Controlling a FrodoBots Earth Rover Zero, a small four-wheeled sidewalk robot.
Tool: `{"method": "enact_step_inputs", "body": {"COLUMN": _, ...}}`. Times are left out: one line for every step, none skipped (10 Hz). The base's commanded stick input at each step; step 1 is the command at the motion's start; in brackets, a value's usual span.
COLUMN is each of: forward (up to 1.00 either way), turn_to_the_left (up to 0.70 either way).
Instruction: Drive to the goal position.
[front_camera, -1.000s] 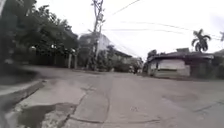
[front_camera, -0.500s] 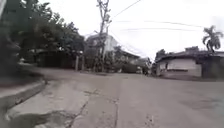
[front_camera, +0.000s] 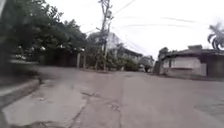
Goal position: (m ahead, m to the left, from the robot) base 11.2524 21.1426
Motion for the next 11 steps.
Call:
{"method": "enact_step_inputs", "body": {"forward": 0.70, "turn_to_the_left": 0.35}}
{"method": "enact_step_inputs", "body": {"forward": 0.70, "turn_to_the_left": 0.35}}
{"method": "enact_step_inputs", "body": {"forward": 0.70, "turn_to_the_left": 0.35}}
{"method": "enact_step_inputs", "body": {"forward": 0.70, "turn_to_the_left": 0.27}}
{"method": "enact_step_inputs", "body": {"forward": 0.70, "turn_to_the_left": 0.12}}
{"method": "enact_step_inputs", "body": {"forward": 0.70, "turn_to_the_left": 0.00}}
{"method": "enact_step_inputs", "body": {"forward": 0.70, "turn_to_the_left": 0.00}}
{"method": "enact_step_inputs", "body": {"forward": 0.70, "turn_to_the_left": 0.00}}
{"method": "enact_step_inputs", "body": {"forward": 0.70, "turn_to_the_left": 0.00}}
{"method": "enact_step_inputs", "body": {"forward": 0.70, "turn_to_the_left": 0.00}}
{"method": "enact_step_inputs", "body": {"forward": 0.70, "turn_to_the_left": 0.00}}
